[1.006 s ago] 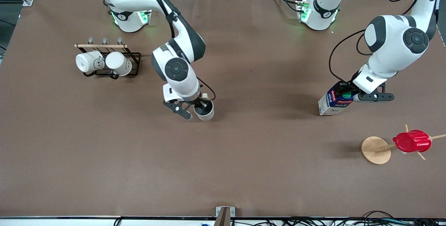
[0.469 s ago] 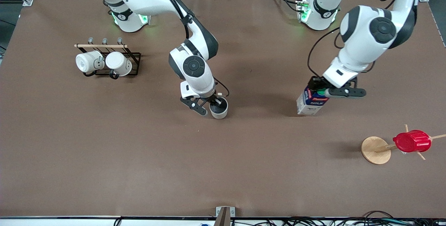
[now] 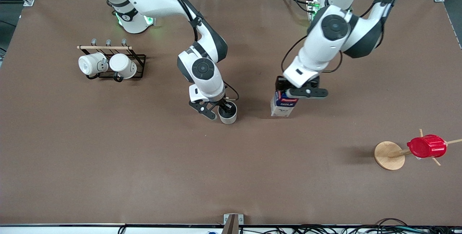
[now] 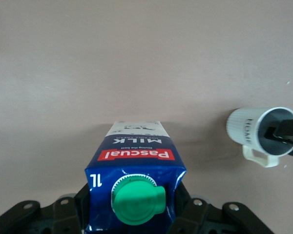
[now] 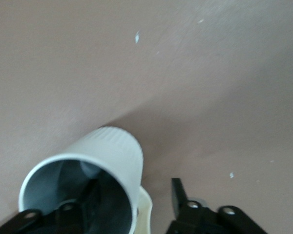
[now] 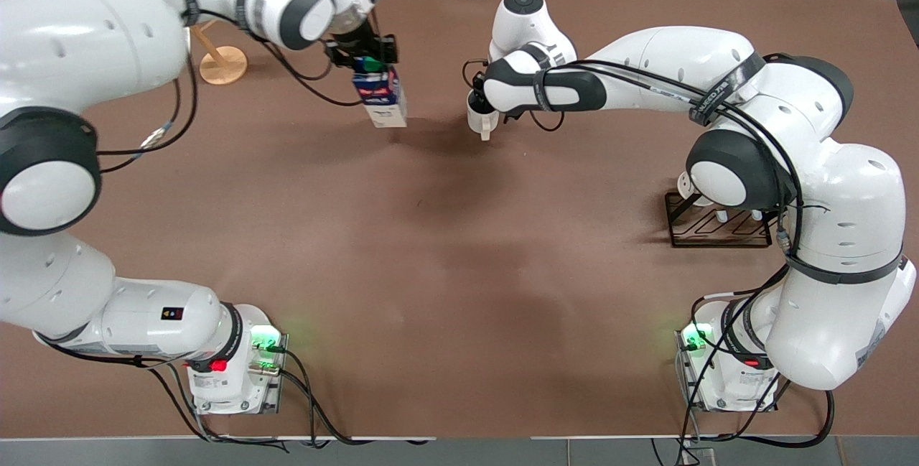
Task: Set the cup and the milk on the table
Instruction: 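Lower the mug with the right gripper while the left gripper carries the carton, then open the right gripper and withdraw it from the mug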
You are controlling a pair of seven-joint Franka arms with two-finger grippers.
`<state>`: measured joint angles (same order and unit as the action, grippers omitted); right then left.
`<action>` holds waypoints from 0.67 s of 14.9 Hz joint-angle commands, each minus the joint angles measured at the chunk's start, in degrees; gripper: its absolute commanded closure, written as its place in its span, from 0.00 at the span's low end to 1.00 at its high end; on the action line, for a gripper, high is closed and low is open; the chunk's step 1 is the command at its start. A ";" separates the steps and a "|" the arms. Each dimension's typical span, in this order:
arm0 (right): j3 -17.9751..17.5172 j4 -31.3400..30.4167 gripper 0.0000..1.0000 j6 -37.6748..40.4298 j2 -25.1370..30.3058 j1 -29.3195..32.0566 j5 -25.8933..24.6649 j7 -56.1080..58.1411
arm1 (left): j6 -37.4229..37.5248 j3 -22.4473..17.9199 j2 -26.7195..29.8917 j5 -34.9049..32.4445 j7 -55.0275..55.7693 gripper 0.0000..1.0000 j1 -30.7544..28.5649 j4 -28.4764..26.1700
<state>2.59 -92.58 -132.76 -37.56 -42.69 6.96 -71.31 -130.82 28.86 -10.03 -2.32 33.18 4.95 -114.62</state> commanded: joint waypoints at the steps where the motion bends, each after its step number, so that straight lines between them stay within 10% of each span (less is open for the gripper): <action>1: 0.13 -0.14 0.03 9.24 6.51 4.26 0.42 5.09 | 4.68 -0.03 -8.15 -3.22 4.61 0.60 3.22 9.83; 10: 0.22 0.30 0.00 25.97 25.07 24.92 -7.49 39.10 | 5.22 -0.20 -16.60 -9.99 12.97 0.60 9.03 17.40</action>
<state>4.13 -89.94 -107.46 -16.37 -21.37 1.46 -38.61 -127.31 28.85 -24.99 -10.90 44.99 13.11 -100.56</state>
